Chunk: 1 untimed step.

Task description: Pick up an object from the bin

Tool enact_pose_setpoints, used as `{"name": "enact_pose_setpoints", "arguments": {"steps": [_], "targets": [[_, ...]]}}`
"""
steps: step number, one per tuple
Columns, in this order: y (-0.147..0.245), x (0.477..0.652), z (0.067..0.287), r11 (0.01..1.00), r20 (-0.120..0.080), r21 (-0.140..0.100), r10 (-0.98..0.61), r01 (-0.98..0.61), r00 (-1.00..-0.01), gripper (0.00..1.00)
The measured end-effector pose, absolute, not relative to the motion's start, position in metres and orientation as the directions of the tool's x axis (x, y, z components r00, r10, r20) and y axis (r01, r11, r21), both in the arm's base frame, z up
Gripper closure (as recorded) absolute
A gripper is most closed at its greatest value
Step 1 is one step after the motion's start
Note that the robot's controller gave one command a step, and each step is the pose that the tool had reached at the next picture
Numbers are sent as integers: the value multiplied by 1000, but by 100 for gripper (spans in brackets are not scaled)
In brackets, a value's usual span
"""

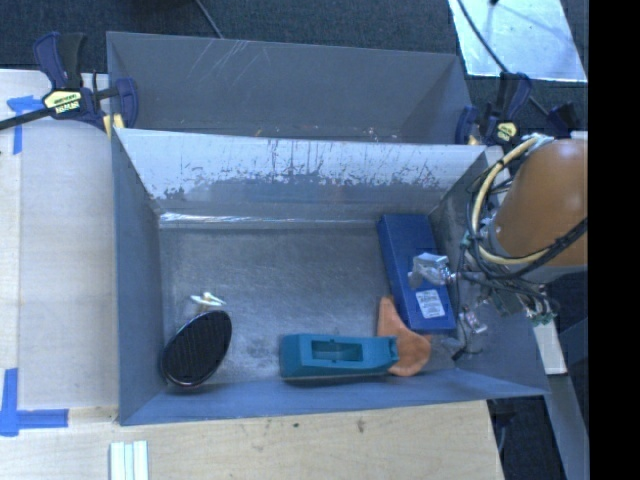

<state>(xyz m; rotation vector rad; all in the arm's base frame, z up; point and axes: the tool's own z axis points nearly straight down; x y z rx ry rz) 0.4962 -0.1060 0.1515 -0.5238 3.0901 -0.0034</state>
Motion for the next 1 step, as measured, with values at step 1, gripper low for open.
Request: {"name": "enact_pose_setpoints", "arguments": {"steps": [1], "targets": [[-99, 485, 106, 884, -4, 3, -467, -467, -884, 100]]}}
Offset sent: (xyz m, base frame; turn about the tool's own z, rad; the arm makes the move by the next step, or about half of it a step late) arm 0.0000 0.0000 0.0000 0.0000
